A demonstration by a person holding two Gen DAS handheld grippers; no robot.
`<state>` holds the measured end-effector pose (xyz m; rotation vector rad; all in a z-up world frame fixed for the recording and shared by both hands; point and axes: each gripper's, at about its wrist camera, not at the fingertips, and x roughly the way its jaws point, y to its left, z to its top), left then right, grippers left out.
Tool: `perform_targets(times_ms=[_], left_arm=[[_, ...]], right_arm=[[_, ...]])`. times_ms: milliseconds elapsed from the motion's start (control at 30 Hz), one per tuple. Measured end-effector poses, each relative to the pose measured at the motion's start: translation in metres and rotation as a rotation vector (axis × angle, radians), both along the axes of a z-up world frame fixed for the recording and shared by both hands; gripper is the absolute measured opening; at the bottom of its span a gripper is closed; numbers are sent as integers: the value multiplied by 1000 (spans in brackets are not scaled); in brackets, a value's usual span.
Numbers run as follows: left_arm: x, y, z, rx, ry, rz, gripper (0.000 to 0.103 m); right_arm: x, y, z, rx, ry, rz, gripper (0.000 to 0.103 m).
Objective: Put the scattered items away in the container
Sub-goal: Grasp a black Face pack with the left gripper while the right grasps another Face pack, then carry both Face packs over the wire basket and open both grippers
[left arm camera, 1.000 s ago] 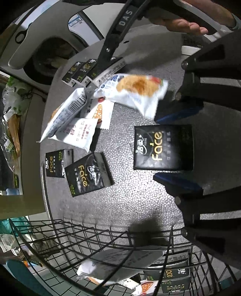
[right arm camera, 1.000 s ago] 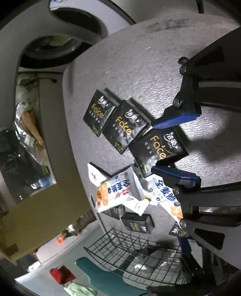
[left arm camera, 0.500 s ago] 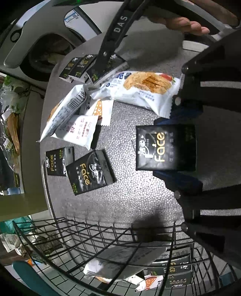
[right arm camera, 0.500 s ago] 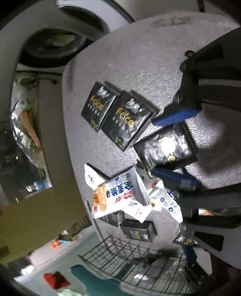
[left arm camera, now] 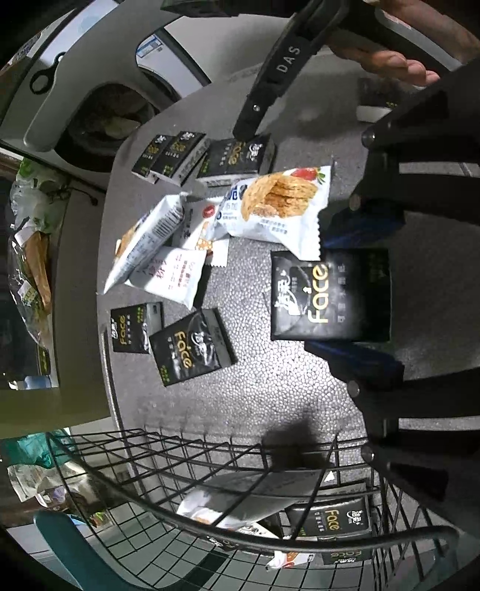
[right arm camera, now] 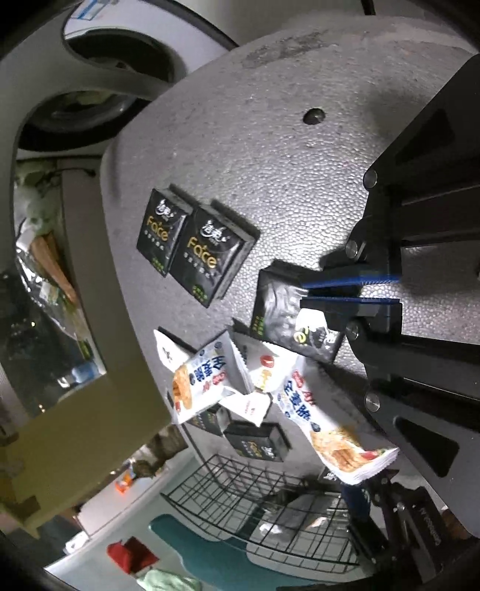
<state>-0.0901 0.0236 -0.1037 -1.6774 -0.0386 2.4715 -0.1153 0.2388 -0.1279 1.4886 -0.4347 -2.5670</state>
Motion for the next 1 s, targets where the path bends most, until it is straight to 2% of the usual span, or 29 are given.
perform_targets(times_ms=[100, 200, 233, 267, 333, 500, 600, 667, 833, 1000], left_arm=[[-1, 1, -2, 6, -6, 4, 52], [1, 5, -7, 7, -10, -1, 52], [3, 5, -9, 6, -13, -3, 52], [4, 6, -11, 5, -16, -4, 52], [5, 6, -15, 3, -21, -3, 52], [5, 9, -21, -11, -21, -9, 52], [5, 9, -25, -14, -23, -5, 52], [5, 9, -26, -14, -21, -4, 52], [9, 11, -20, -18, -10, -12, 52], [18, 15, 6, -19, 35, -25, 52]], right_arm=[[-1, 8, -1, -82, 0, -35, 10], [-8, 9, -3, -135, -8, -50, 35], [-11, 5, -2, -127, -8, -48, 47], [-13, 1, -1, -116, -4, -43, 52], [-16, -10, 2, -80, 10, -27, 56], [-31, -38, -4, 104, -22, -3, 57], [-34, -42, -8, 162, -29, 1, 57], [-32, -43, -7, 200, -35, 2, 48], [-19, -29, -3, 186, -24, -34, 47], [5, -16, 23, 153, 29, -76, 47]])
